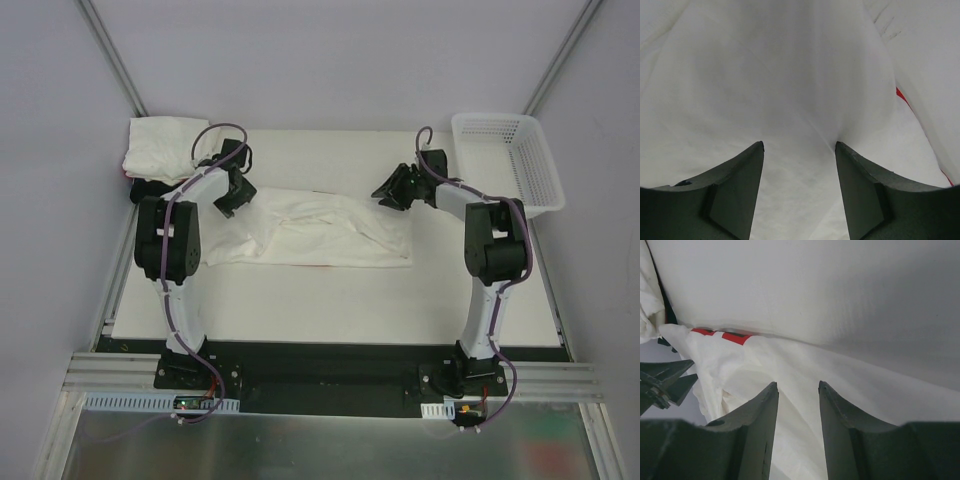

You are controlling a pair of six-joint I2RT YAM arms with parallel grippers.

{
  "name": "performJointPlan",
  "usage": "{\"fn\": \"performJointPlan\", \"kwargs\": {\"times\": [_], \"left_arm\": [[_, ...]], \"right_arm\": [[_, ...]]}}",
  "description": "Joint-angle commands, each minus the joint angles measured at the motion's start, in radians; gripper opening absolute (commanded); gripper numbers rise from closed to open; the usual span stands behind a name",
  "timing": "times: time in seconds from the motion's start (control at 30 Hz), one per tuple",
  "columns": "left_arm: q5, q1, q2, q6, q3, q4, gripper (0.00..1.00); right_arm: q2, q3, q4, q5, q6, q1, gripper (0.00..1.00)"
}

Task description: Fold and stack the t-shirts

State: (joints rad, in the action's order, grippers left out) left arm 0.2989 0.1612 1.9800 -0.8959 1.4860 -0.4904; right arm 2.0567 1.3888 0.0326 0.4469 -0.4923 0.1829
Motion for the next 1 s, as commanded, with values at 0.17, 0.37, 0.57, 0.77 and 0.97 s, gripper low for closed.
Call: {"fn": "performJointPlan", "kwargs": {"times": [0.17, 0.37, 0.57, 0.77, 0.97], "left_arm": [[-0.130, -0.072, 0.135, -0.078, 0.097, 0.006, 0.57], [-0.222, -0.091, 0.273, -0.046, 0.244, -0.026, 0.51], [-0.319, -0.086, 0.442, 0.021, 0.517, -0.174, 0.49], [-0.369, -0.045, 0.552, 0.104, 0.758, -0.254, 0.44], [-0.472, 0.014, 0.643, 0.146, 0.924, -0.283, 0.41]], "right_arm": [[-0.107, -0.083, -0.141, 0.022, -0.081, -0.077, 0.40], [-0.193, -0.128, -0.172, 0.027, -0.103, -0.117, 0.40], [-0.242, -0.125, -0.184, 0.019, -0.104, -0.134, 0.41], [-0.236, -0.105, -0.212, 0.044, -0.129, -0.135, 0.41], [-0.234, -0.086, -0.220, 0.059, -0.138, -0.135, 0.41]]}}
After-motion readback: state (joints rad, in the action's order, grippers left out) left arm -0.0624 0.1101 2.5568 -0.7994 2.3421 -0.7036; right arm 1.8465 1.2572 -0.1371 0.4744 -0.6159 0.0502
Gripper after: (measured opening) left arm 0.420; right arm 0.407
